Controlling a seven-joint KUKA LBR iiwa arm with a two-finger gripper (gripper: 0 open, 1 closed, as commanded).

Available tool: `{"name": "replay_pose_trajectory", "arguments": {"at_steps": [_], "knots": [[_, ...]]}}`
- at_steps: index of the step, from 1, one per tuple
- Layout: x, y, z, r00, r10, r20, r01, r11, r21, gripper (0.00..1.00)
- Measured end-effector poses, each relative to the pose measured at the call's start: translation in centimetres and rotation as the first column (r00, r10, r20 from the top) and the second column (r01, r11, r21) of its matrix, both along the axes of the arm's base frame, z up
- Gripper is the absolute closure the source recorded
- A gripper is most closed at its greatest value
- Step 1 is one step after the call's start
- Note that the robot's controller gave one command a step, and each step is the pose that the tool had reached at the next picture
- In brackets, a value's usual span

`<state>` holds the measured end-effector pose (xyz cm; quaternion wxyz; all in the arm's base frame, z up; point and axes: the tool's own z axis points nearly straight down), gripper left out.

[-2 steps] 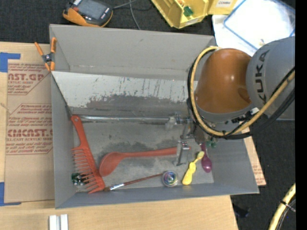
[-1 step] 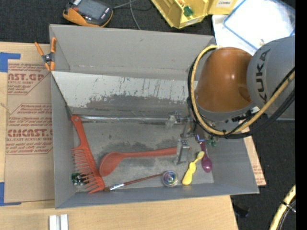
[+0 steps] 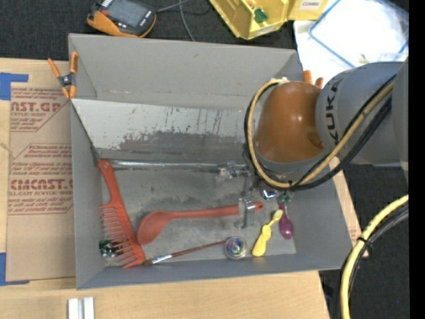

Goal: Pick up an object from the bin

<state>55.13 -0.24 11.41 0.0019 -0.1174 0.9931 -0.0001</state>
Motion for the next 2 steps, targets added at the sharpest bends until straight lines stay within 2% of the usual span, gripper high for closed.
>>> {"name": "replay_pose_trajectory", "arguments": {"at_steps": [1, 2], "knots": [[1.5, -0.3, -4.5, 0.991, -0.134, 0.001, 0.134, 0.991, 0.002, 0.00], [0.7, -3.0, -4.4, 0.885, 0.465, 0.001, -0.465, 0.885, -0.001, 0.00]]}}
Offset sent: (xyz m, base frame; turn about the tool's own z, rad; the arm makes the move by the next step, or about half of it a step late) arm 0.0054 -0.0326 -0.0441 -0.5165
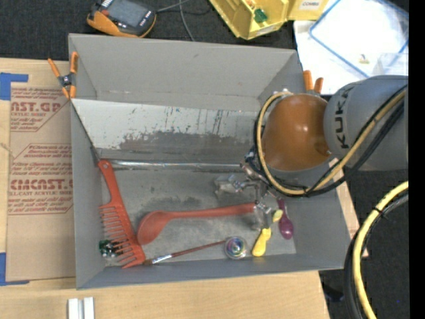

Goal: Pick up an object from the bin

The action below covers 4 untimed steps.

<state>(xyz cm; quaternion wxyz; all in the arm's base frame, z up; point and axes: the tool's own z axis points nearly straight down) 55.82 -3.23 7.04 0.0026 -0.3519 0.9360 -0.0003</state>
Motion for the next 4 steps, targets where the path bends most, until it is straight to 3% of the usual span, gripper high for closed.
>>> {"name": "replay_pose_trajectory", "arguments": {"at_steps": [1, 2, 4], "knots": [[-1.6, 1.0, -0.1, 0.890, -0.455, -0.001, 0.455, 0.890, 0.004, 0.00], [-0.2, 4.3, 0.0, 1.000, -0.018, 0.004, 0.018, 1.000, 0.002, 1.00], [-0.3, 4.3, 0.8, 1.000, -0.019, 0.001, 0.019, 1.000, 0.002, 1.00]]}}
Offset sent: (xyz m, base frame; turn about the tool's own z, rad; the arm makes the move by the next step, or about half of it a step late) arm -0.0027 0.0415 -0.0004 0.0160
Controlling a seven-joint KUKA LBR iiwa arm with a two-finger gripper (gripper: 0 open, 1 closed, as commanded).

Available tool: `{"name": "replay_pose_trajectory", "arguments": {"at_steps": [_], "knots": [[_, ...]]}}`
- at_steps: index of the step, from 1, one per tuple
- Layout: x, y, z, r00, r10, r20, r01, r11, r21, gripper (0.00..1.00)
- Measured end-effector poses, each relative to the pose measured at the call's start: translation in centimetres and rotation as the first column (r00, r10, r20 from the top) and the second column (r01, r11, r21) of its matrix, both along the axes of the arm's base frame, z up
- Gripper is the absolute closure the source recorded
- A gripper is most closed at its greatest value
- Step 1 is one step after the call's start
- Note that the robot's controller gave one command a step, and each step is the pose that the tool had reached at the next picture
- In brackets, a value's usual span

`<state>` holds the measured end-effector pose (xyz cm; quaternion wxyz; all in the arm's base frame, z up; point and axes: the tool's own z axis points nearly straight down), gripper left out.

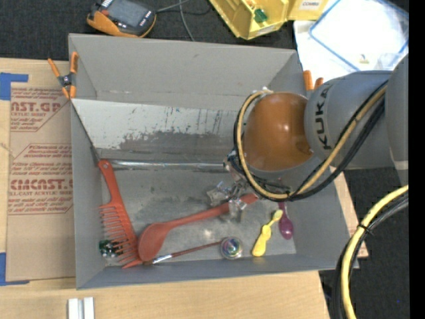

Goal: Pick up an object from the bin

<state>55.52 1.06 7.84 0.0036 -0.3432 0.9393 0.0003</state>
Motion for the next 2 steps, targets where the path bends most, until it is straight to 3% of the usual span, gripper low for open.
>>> {"name": "replay_pose_trajectory", "arguments": {"at_steps": [2], "knots": [[-0.02, 0.17, 1.29, 1.000, -0.001, 0.001, 0.001, 1.000, 0.003, 1.00]]}}
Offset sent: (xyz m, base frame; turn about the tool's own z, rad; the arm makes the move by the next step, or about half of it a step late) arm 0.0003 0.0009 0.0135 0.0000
